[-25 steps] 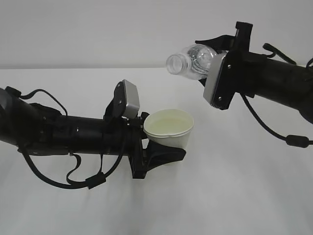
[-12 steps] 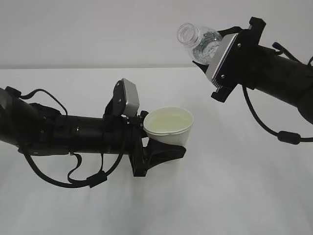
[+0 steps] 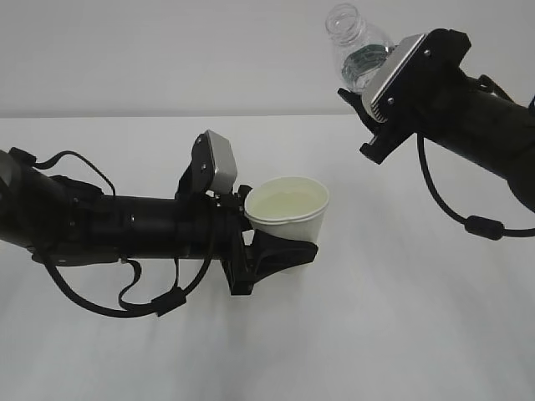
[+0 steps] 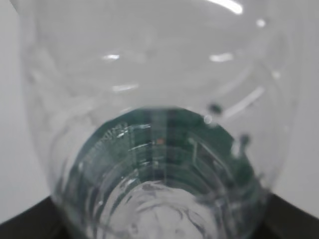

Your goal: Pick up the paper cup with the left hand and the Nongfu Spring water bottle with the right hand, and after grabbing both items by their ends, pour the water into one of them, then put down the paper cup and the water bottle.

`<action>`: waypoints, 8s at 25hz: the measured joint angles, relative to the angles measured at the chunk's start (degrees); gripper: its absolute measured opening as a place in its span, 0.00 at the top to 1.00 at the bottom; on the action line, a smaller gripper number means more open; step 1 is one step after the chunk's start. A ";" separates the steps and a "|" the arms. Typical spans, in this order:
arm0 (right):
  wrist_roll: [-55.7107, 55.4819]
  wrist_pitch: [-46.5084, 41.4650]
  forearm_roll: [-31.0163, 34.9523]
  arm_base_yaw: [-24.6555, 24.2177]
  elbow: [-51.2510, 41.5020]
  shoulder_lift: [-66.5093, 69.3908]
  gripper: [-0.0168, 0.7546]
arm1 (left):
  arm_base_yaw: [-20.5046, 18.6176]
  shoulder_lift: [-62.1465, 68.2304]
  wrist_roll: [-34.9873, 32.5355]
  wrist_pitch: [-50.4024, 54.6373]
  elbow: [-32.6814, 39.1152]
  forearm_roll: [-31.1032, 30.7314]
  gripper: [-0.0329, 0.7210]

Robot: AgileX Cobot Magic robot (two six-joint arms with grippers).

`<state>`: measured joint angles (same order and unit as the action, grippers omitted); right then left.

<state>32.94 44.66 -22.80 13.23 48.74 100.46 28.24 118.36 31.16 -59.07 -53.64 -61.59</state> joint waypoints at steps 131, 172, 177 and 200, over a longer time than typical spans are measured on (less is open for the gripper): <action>-26.31 19.59 36.68 -4.15 0.40 29.11 0.37 | 0.00 0.00 0.00 0.00 0.04 9.91 0.36; -26.20 20.82 30.85 -4.15 -11.73 19.77 0.25 | 0.00 0.00 0.00 0.00 0.04 9.97 0.36; -26.20 20.82 29.01 -4.15 -15.49 16.67 0.25 | 0.00 0.00 0.00 0.00 0.04 10.11 0.36; -26.12 20.82 25.93 -4.15 -32.37 -0.30 0.25 | -2.00 0.00 -1.67 1.43 0.13 19.42 0.37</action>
<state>6.82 65.48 3.12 9.09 16.37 100.16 26.24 118.36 29.49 -57.65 -53.51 -42.17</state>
